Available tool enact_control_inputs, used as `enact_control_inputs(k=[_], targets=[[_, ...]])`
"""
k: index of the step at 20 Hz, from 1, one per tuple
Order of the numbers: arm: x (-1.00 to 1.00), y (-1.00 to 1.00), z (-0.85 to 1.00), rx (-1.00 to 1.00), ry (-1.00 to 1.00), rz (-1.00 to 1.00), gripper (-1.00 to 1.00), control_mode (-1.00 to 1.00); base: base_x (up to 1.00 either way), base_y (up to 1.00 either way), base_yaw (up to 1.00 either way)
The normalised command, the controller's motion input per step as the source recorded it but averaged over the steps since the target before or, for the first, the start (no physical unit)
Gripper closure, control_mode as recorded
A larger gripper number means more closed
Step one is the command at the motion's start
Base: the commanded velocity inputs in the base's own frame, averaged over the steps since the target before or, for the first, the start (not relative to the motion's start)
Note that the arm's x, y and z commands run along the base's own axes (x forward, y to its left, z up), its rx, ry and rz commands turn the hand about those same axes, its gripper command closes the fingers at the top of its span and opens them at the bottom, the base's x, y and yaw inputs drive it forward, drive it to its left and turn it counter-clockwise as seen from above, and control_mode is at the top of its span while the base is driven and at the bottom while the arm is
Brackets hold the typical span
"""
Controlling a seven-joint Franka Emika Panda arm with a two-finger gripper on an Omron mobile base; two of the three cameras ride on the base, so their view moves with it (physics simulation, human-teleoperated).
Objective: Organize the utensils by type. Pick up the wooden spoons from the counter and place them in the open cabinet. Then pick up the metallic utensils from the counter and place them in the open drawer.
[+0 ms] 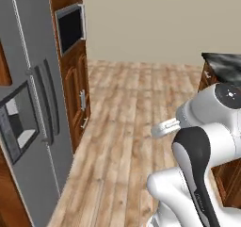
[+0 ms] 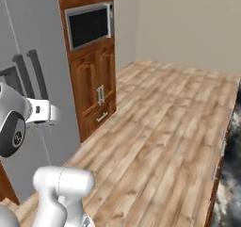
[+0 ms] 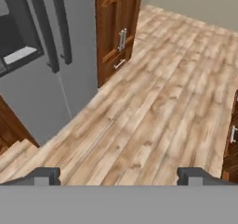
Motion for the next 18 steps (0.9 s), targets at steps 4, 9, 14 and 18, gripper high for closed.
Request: enact_control_inputs(k=[4,9,14,18], targets=[[0.00,0.00,0.00,0.00,0.00,0.00,-1.00,1.00,0.00,0.03,-1.00],[0.00,0.00,0.00,0.00,0.00,0.00,-1.00,1.00,0.00,0.03,-1.00],[0.00,0.00,0.00,0.00,0.00,0.00,-1.00,1.00,0.23,0.19,-0.97],[0.00,0.00,0.00,0.00,0.00,0.00,-1.00,1.00,0.50,0.52,-0.73]])
